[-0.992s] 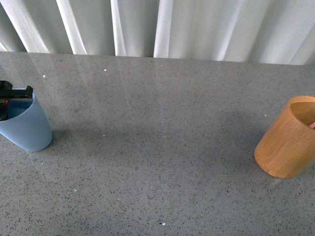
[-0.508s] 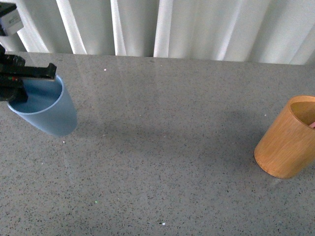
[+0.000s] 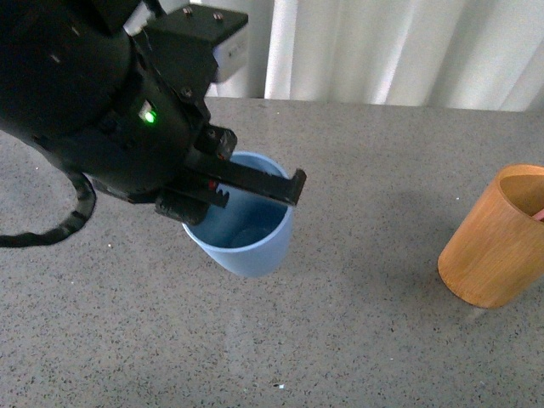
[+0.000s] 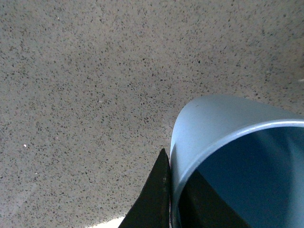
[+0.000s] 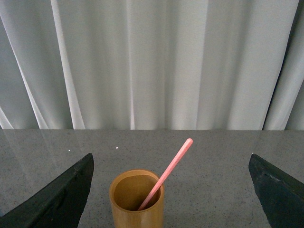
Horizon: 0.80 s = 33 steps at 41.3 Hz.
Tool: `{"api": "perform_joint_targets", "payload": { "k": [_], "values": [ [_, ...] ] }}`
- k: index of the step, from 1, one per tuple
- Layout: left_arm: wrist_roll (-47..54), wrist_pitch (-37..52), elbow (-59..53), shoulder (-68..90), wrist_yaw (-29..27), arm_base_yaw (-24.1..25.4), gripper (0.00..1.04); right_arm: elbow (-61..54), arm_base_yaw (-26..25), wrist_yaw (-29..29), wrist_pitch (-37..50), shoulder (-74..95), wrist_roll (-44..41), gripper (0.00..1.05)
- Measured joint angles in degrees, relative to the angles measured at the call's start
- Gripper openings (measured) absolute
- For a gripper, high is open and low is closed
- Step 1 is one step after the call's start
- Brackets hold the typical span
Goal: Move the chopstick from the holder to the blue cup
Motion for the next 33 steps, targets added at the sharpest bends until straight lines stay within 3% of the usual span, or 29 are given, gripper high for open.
{"api": "perform_joint_targets", "payload": {
  "k": [22,33],
  "values": [
    [-0.22,3.1,2.19,9.81,-2.89,0.48,0.04,0.0,0.0,0.0,0.0,0.0,0.0,0.95],
    [-0.24,2.47,2.21,9.16,-2.25,1.44,0.38,0.0,0.0,0.0,0.0,0.0,0.0,0.95]
  ]
}}
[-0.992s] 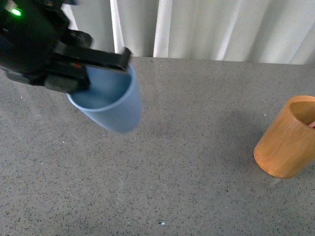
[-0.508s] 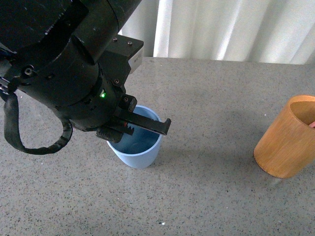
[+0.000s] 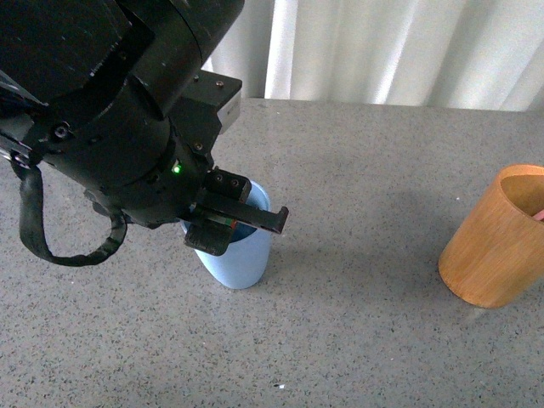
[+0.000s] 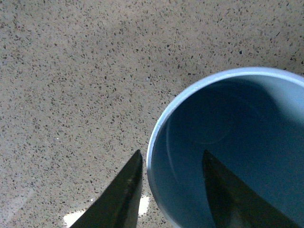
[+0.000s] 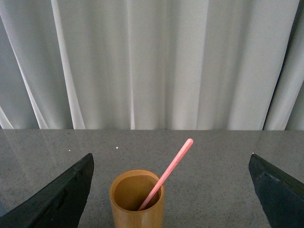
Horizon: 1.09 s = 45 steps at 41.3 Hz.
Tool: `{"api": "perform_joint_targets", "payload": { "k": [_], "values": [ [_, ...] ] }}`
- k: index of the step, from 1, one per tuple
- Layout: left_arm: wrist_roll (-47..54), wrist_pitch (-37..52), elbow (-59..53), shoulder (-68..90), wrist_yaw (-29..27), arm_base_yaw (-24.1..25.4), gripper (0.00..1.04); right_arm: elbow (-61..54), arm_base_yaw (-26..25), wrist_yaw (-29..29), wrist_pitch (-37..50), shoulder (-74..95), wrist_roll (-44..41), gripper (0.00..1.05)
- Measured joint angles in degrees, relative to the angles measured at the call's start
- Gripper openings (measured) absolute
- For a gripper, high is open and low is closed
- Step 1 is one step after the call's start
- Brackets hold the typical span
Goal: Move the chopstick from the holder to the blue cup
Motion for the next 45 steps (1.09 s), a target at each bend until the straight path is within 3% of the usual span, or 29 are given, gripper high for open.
{"api": "perform_joint_targets", "payload": {
  "k": [19,28,36,41,45],
  "values": [
    [0.04,0.55,-4.13,-14.29,2.27,5.03,1.0,0.0,0.0,0.0,0.0,0.0,0.0,0.95],
    [-3.13,16.9,-18.25,-34.53,-1.79,9.46,0.98,0.0,0.0,0.0,0.0,0.0,0.0,0.95],
    [-1.44,35.1,-34.1,-54.1,-16.68,10.12,0.98,0.0,0.0,0.0,0.0,0.0,0.0,0.95],
    [-0.85,35.69,-35.34,-55.34,-16.96,10.12,0.98,0.0,0.0,-0.04,0.0,0.0,0.0,0.95],
    [2.49,42.93,-39.1,-55.69,-7.48,12.24,0.85,0.0,0.0,-0.02,0.0,0.0,0.0,0.95]
  ]
}}
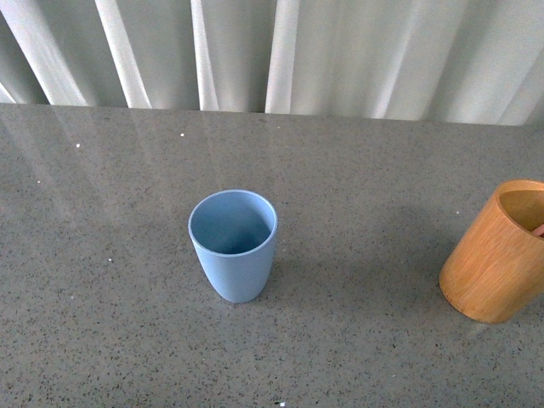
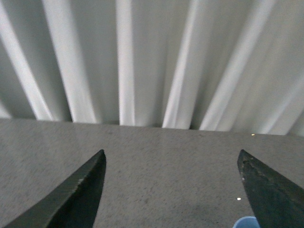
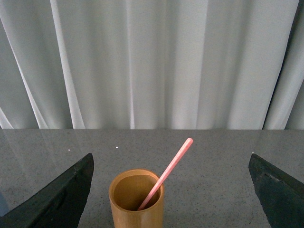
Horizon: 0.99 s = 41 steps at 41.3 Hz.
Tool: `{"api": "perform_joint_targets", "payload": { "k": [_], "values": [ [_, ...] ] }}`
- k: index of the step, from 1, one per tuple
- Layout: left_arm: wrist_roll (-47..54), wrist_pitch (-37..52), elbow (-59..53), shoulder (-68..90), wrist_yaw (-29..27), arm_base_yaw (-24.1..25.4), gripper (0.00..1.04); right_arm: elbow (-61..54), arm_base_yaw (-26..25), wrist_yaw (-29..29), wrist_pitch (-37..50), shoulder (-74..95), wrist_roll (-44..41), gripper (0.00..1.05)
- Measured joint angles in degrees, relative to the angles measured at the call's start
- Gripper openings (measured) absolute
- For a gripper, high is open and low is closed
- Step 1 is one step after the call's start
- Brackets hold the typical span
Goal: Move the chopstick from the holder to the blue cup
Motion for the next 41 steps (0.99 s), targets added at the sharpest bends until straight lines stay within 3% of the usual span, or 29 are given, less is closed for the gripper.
{"api": "perform_joint_targets", "payload": {
  "k": [3,19,27,41],
  "values": [
    [1.95,2.67,-3.48,-3.39,5.27,2.23,0.67,0.0,0.0,0.02,0.0,0.0,0.0,0.95],
    [3.04,0.57,-11.91,-13.97,11.1,8.28,0.03,0.0,0.0,0.02,0.0,0.0,0.0,0.95],
    [3.37,-3.37,-14.99,-20.81,16.92,14.64,0.04,0.0,0.0,0.0,0.0,0.0,0.02,0.95],
    [3.39,-7.3,-18.1,-28.79,17.22,14.84,0.04,0.0,0.0,0.02,0.0,0.0,0.0,0.95]
  ]
}}
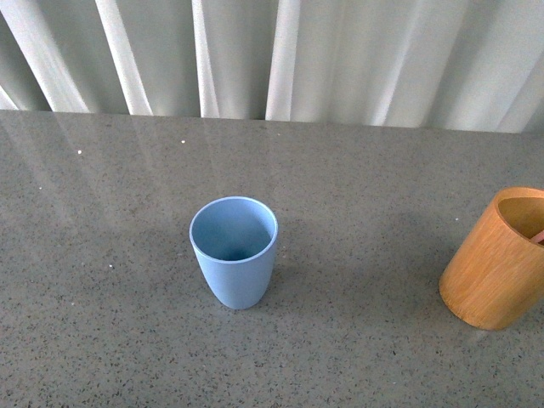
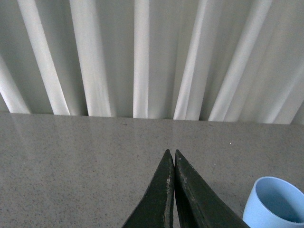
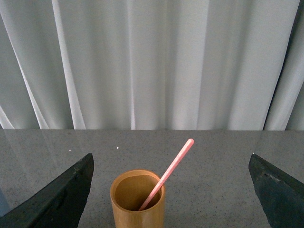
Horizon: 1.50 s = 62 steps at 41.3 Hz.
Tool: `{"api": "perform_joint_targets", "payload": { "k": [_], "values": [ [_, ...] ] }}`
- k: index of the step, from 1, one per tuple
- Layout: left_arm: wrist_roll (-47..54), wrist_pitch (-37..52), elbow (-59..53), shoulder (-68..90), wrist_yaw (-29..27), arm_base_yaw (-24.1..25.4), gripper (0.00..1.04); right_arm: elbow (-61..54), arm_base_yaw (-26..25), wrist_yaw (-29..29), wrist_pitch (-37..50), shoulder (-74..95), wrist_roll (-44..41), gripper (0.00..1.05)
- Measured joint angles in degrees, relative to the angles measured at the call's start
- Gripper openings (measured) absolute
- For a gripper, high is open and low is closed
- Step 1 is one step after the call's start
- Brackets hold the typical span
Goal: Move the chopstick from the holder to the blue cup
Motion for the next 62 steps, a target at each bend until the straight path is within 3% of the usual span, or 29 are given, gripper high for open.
{"api": "perform_joint_targets", "payload": {
  "k": [25,29,42,53,54,56,58,62],
  "values": [
    [0.02,-12.33,-0.02,-12.98,0.09,0.0,0.04,0.0,0.0,-0.02,0.0,0.0,0.0,0.95],
    [0.0,-21.9,0.0,-20.9,0.09,0.0,0.04,0.0,0.0,0.0,0.0,0.0,0.0,0.95],
    [-0.04,-22.45,0.0,-22.67,0.09,0.0,0.04,0.0,0.0,-0.02,0.0,0.0,0.0,0.95],
    [0.0,-22.45,0.0,-22.69,0.09,0.0,0.6,0.0,0.0,-0.02,0.0,0.0,0.0,0.95],
    [0.0,-22.45,0.0,-22.69,0.09,0.0,0.66,0.09,0.13,0.9,-0.28,0.2,0.04,0.95],
    [0.0,-22.45,0.0,-22.69,0.11,0.0,0.76,2.56,2.51,10.99,-6.01,5.14,0.48,0.95],
    [0.0,-22.45,0.0,-22.69,-0.09,0.0,0.84,3.48,2.47,15.37,-5.46,11.08,0.48,0.95],
    [0.02,-22.45,0.0,-22.71,0.09,0.0,0.99,3.72,-0.96,13.25,2.6,23.58,0.55,0.95]
  ]
}}
